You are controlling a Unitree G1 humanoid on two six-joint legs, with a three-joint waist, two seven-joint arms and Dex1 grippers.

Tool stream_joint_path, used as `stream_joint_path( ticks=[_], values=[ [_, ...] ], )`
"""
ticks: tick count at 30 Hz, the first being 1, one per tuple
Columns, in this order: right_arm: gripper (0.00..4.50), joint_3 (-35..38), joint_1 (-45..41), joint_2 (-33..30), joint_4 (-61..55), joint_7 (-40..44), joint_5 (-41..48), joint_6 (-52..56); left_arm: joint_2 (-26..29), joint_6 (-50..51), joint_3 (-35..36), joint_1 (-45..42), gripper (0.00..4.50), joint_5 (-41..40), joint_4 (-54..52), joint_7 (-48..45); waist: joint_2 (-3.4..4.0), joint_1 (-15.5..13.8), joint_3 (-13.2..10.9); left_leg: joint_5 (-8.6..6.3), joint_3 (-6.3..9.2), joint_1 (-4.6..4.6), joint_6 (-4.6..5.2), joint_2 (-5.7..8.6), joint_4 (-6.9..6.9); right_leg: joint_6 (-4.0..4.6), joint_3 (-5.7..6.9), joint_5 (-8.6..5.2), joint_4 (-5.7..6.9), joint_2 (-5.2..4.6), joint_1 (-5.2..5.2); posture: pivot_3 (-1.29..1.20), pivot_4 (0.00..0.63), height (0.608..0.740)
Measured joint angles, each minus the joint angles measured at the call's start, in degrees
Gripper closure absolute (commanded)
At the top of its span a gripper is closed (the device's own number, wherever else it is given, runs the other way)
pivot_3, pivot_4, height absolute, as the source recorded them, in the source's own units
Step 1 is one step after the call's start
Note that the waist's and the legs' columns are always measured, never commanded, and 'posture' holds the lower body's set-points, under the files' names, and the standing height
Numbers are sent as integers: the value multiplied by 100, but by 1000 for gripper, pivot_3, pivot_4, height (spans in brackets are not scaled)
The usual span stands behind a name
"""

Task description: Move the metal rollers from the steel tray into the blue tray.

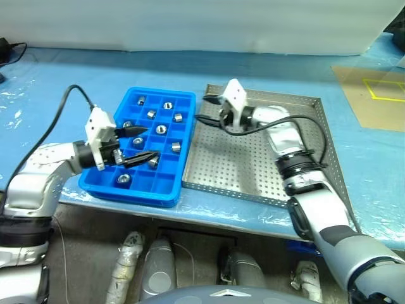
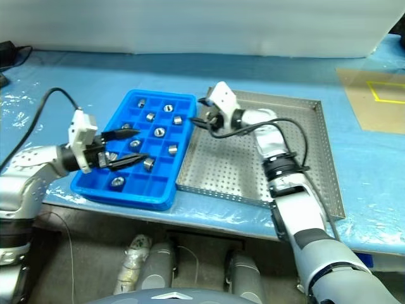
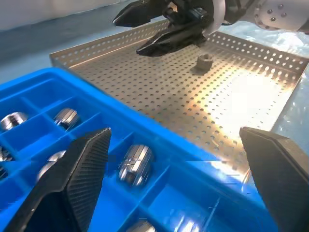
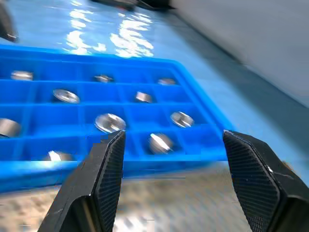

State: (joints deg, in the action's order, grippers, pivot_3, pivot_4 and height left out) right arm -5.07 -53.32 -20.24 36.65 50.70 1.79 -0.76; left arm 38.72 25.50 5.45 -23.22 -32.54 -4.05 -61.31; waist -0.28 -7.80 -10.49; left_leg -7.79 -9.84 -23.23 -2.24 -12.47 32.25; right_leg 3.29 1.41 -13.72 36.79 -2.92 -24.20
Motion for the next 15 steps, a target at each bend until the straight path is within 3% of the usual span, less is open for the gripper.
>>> stream_joint_path(
  ticks=[7, 15],
  values=[
    [1193, 451, 850, -878, -331, -475, -30, 356, -663, -112, -642, -616, 0, 145, 517, -301, -3, 251, -1, -2, 0, -3, 5, 9, -1, -17, -5, 10, -4, 7, -2, -133, 150, 740],
    [1193, 655, 1652, -1018, -832, -1004, -22, 739, -1328, -333, -1256, -1084, 0, 369, 1011, -755, -2, 557, -1, -6, -9, 4, 14, 9, 10, -8, -17, 6, -4, 10, 2, -201, 150, 740]
  ],
)
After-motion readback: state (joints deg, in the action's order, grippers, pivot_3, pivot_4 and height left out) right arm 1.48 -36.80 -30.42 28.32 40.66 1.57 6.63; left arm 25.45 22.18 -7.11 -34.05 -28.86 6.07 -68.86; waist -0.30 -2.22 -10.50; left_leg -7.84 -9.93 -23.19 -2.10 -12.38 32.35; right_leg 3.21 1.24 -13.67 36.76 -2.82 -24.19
